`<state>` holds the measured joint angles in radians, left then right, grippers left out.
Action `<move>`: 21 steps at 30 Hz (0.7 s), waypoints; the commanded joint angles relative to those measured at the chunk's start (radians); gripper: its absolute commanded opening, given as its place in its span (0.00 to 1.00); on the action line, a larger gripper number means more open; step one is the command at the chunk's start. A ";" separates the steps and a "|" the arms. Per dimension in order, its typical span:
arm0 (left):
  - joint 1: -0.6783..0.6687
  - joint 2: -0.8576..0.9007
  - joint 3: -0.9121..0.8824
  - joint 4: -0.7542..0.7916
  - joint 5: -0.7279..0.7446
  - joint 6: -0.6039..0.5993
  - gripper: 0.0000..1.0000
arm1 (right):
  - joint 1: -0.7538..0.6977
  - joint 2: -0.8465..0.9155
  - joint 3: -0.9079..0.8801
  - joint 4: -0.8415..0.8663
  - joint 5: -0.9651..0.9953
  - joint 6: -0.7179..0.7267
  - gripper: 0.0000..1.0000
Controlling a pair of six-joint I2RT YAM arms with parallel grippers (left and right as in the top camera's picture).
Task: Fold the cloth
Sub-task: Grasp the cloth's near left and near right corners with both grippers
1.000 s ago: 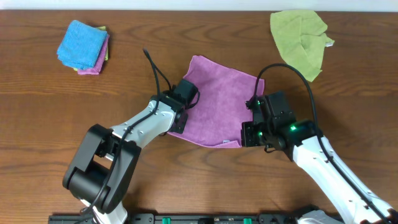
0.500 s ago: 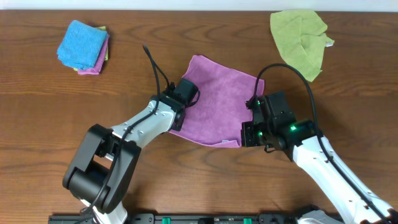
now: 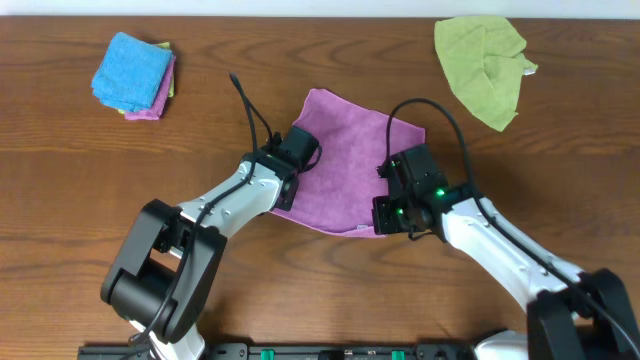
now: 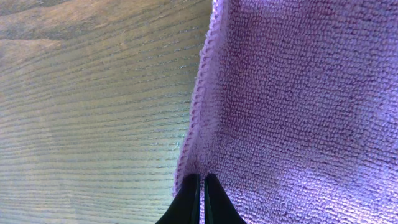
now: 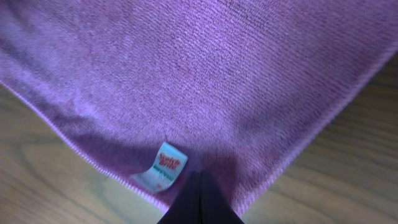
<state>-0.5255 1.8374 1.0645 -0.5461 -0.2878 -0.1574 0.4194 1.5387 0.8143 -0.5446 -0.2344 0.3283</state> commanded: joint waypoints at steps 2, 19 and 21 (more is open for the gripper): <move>0.002 0.003 0.009 -0.003 0.001 -0.009 0.06 | 0.009 0.042 -0.009 0.019 -0.003 -0.011 0.01; 0.002 0.003 0.009 -0.002 0.000 -0.043 0.06 | 0.109 0.074 -0.010 -0.084 -0.020 -0.020 0.01; 0.002 0.003 0.009 -0.002 0.001 -0.050 0.06 | 0.109 0.074 -0.011 -0.091 -0.013 -0.023 0.02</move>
<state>-0.5255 1.8374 1.0645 -0.5461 -0.2874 -0.1856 0.5198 1.6115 0.8139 -0.6304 -0.2684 0.3248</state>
